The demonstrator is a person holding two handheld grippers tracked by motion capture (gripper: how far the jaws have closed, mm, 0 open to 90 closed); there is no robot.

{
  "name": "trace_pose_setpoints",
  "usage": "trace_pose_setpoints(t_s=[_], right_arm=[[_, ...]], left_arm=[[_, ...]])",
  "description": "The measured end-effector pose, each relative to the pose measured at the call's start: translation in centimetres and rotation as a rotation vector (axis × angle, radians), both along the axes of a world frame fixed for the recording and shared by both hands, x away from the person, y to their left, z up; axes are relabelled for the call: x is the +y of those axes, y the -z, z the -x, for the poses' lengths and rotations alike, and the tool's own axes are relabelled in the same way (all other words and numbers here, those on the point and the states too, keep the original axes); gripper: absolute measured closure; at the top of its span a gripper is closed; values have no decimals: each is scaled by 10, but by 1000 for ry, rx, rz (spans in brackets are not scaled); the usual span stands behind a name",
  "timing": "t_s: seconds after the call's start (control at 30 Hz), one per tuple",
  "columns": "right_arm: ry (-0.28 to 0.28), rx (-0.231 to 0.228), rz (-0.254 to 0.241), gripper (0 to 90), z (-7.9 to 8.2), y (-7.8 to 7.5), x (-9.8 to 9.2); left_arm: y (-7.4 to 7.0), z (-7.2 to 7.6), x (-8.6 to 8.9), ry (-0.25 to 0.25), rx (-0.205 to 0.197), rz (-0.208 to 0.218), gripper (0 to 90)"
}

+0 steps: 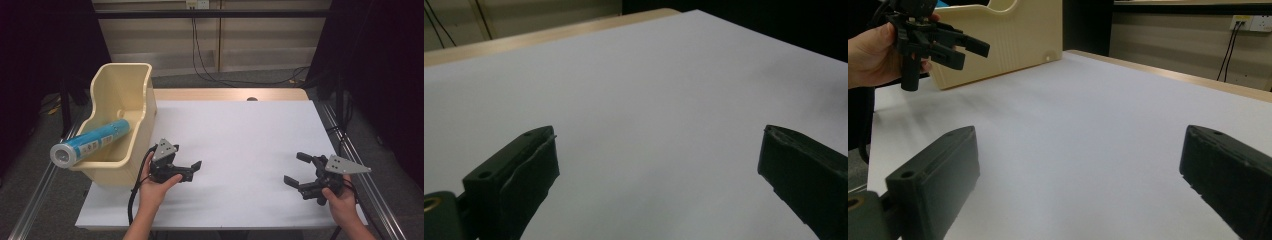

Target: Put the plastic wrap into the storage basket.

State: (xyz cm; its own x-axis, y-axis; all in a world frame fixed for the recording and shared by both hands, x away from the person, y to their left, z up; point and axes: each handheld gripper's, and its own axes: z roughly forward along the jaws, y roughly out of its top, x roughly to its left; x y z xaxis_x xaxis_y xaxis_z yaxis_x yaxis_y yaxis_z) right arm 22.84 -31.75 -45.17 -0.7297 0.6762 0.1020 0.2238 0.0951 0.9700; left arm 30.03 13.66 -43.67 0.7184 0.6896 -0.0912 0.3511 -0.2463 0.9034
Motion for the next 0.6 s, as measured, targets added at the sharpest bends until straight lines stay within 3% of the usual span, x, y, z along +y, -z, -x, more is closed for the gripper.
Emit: trace_pose_setpoints(t_s=[0.37, 0.6], right_arm=[[-5, -3, 9, 22, 0, 0, 2], [-4, -3, 10, 21, 0, 0, 2]], left_arm=[[-5, 15, 5, -12, -126, 78, 19], [-5, 17, 5, -9, -152, 96, 14]])
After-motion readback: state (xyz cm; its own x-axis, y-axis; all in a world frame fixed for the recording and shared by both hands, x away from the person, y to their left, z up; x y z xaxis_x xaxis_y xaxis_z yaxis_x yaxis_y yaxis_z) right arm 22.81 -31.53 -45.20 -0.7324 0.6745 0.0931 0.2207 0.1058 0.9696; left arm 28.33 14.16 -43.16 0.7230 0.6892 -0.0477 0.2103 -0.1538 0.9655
